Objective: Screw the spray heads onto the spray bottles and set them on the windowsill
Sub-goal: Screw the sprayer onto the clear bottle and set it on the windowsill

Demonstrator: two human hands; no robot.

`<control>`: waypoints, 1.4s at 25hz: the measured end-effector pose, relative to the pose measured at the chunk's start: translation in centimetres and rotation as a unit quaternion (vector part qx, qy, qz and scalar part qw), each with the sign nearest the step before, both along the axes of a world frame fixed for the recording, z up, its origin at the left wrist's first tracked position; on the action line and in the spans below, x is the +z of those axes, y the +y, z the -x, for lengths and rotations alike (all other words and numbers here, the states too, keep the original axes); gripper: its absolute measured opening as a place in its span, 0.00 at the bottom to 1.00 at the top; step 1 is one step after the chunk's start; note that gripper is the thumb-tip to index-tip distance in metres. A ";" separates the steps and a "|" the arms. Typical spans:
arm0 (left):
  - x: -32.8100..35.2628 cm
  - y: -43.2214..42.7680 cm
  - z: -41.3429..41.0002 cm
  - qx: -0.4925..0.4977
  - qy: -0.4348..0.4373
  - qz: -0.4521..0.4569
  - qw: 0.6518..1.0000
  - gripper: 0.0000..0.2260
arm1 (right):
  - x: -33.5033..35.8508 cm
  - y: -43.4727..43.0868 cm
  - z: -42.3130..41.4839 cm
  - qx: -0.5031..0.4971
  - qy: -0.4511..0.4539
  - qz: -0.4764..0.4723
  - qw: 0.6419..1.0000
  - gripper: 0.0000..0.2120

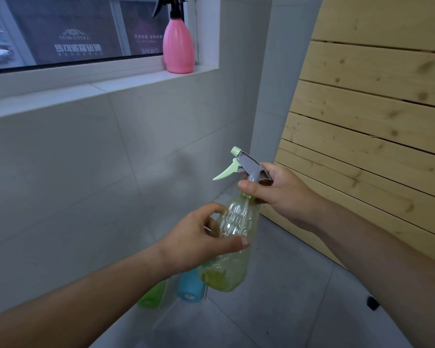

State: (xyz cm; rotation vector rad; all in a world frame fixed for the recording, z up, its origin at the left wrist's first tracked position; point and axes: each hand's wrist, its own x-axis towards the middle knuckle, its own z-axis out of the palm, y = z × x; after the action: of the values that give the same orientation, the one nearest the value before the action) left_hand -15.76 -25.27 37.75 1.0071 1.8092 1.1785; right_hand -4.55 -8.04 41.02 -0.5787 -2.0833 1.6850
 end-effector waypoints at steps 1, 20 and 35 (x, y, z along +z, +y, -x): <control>0.0 0.0 -0.1 0.000 0.002 -0.001 1.000 0.21 | 0.0 -0.2 0.1 -0.012 -0.008 -0.024 1.000 0.13; 0.1 0.0 0.0 0.002 0.028 0.014 0.999 0.27 | 0.5 -0.2 -0.2 0.021 0.015 0.071 0.997 0.12; 0.5 -0.4 -0.3 -0.026 -0.202 -0.050 0.978 0.19 | 1.4 -0.2 -0.5 0.076 0.105 0.228 0.965 0.16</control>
State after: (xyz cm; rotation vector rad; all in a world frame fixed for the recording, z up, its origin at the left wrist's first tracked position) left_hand -15.46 -25.62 38.26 0.7951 1.4088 1.3408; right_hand -4.01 -8.28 42.41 -0.3548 -1.6303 2.2295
